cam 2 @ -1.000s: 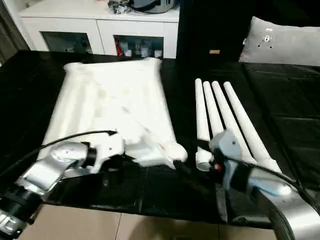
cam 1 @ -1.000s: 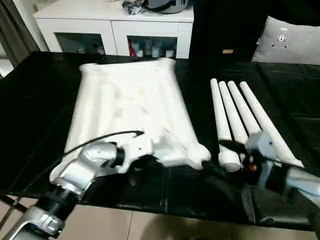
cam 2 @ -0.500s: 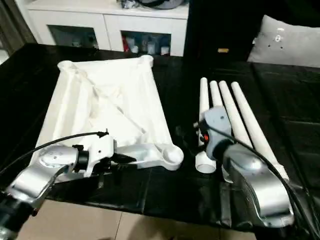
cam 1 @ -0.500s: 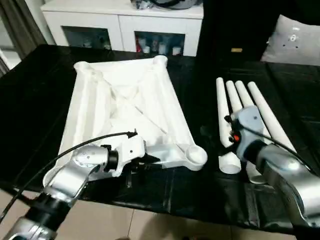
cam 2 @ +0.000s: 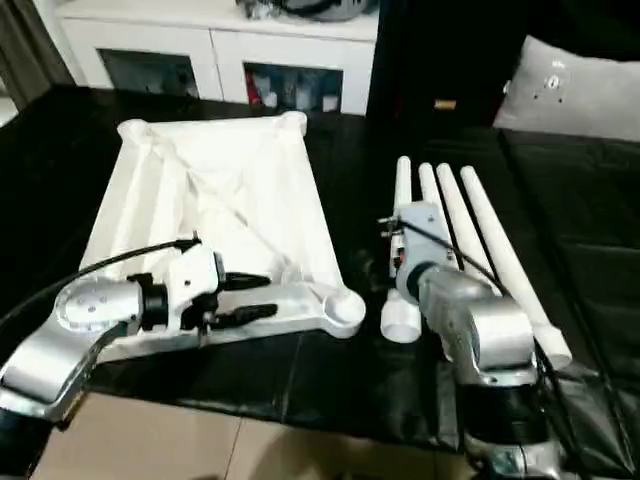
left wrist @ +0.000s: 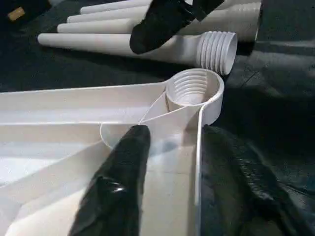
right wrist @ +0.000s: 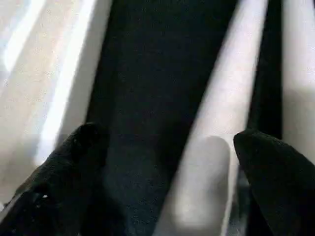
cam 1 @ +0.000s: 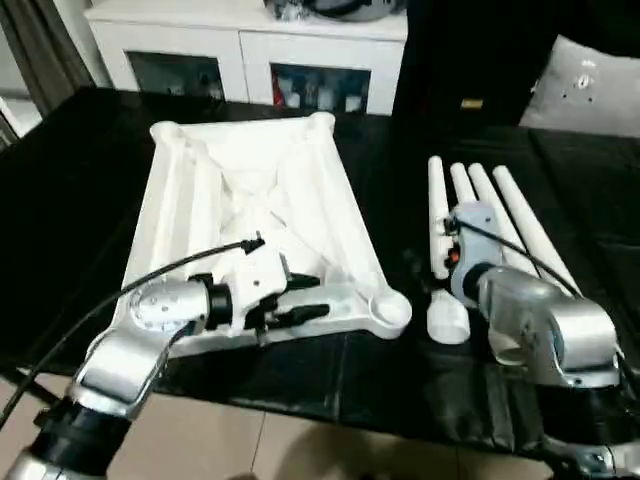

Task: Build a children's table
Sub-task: Move table base, then pick table leg

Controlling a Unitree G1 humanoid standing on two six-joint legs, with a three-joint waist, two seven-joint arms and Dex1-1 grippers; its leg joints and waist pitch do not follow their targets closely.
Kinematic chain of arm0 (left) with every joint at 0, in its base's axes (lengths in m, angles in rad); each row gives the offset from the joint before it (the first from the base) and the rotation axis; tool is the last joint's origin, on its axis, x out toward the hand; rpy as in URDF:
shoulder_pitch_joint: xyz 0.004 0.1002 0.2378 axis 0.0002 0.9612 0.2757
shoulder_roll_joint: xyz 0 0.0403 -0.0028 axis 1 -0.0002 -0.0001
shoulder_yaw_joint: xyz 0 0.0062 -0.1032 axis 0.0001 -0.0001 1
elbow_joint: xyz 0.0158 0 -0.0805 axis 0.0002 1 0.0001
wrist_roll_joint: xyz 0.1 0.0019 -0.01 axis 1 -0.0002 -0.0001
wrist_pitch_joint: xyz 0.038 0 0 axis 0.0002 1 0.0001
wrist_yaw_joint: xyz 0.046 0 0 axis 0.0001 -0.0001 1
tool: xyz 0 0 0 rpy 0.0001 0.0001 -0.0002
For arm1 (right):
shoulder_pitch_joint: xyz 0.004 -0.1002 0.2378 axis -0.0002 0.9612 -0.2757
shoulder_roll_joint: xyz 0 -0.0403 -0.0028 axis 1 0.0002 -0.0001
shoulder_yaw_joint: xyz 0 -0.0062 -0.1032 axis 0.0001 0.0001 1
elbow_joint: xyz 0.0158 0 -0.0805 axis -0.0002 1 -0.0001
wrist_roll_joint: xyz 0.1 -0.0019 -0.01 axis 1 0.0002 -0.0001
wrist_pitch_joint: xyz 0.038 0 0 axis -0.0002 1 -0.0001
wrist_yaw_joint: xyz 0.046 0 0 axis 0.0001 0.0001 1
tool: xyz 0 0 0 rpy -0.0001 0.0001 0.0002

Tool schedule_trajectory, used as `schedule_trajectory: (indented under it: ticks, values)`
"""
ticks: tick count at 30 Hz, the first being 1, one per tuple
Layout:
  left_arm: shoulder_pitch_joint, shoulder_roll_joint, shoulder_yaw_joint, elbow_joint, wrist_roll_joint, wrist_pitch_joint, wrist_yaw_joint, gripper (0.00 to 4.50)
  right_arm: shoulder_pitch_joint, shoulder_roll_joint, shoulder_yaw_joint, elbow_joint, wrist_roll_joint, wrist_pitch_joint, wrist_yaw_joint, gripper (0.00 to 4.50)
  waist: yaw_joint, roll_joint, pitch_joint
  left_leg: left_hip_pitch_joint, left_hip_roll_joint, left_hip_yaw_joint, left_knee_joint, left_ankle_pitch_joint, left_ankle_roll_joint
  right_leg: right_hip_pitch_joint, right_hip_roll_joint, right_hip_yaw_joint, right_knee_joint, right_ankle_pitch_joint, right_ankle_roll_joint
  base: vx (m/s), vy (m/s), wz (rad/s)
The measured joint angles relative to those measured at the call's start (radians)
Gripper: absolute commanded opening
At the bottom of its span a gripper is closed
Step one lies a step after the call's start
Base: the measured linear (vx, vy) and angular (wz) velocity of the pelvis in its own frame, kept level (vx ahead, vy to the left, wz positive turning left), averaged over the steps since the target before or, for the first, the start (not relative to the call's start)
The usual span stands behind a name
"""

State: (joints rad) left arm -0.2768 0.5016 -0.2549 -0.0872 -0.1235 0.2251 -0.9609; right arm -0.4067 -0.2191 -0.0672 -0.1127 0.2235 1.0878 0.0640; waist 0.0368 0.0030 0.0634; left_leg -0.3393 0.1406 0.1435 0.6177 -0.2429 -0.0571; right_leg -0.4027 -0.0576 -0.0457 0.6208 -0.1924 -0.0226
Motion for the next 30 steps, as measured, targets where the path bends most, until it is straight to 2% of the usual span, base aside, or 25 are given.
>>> schedule_trajectory:
  ticks: [5,11,12,15,18,19,21,30]
  values:
    - [0.008,-0.002,0.002,-0.019,0.000,0.037,0.029,2.50,-0.030,0.020,-0.052,0.024,-0.003,0.035,-0.039,4.50,0.001,-0.005,0.000,0.000,0.000,0.000,0.000,0.000,-0.001,0.000,0.000,0.000,0.002,0.000,0.000,0.000,0.000,0.00]
    - [0.007,-0.011,0.002,-0.023,0.006,0.046,0.053,2.50,-0.038,0.043,-0.079,0.089,0.018,0.099,-0.029,4.50,0.000,-0.006,0.000,0.001,0.000,0.001,0.000,-0.001,-0.004,-0.001,0.000,0.000,0.004,0.000,-0.001,0.000,0.000,0.00]
    - [0.007,-0.015,0.002,-0.026,0.009,0.052,0.057,2.51,-0.038,0.051,-0.087,0.097,0.021,0.108,-0.028,4.33,0.000,-0.006,0.000,0.001,0.001,0.001,0.000,0.000,-0.004,-0.001,0.000,0.000,0.004,0.001,-0.001,0.000,0.000,0.00]
    - [0.004,-0.026,0.001,-0.043,0.009,0.065,0.071,2.52,-0.043,0.083,-0.125,0.116,0.034,0.124,-0.033,4.19,0.000,-0.006,0.000,0.001,0.001,0.001,0.000,0.000,-0.005,-0.001,0.000,0.000,0.005,0.001,-0.001,0.000,0.000,0.00]
    - [-0.002,-0.030,0.000,-0.049,0.008,0.070,0.075,2.52,-0.050,0.085,-0.134,0.129,0.042,0.129,-0.033,3.98,0.000,-0.006,0.000,0.001,0.001,0.001,0.000,0.001,-0.006,-0.001,0.000,0.000,0.005,0.001,-0.001,0.000,0.000,0.00]
    - [-0.003,-0.032,-0.001,-0.049,0.009,0.073,0.081,2.52,-0.057,0.087,-0.147,0.146,0.043,0.130,-0.033,3.74,0.000,-0.006,0.000,0.001,0.001,0.001,0.000,0.001,-0.006,-0.001,0.000,0.000,0.005,0.001,-0.001,0.000,0.000,0.00]
    - [-0.003,-0.040,-0.002,-0.049,0.008,0.074,0.082,2.52,-0.060,0.087,-0.167,0.156,0.045,0.131,-0.033,3.55,0.001,-0.006,-0.001,0.001,0.001,0.001,0.000,0.001,-0.007,-0.001,0.000,0.000,0.005,0.001,-0.001,0.000,0.000,0.00]
    - [-0.004,-0.044,-0.006,-0.049,0.007,0.077,0.084,2.52,-0.060,0.089,-0.204,0.161,0.051,0.145,-0.038,2.91,0.000,-0.006,-0.001,0.002,0.001,0.001,0.000,0.001,-0.007,-0.001,0.000,0.000,0.006,0.001,-0.001,0.000,0.000,0.00]
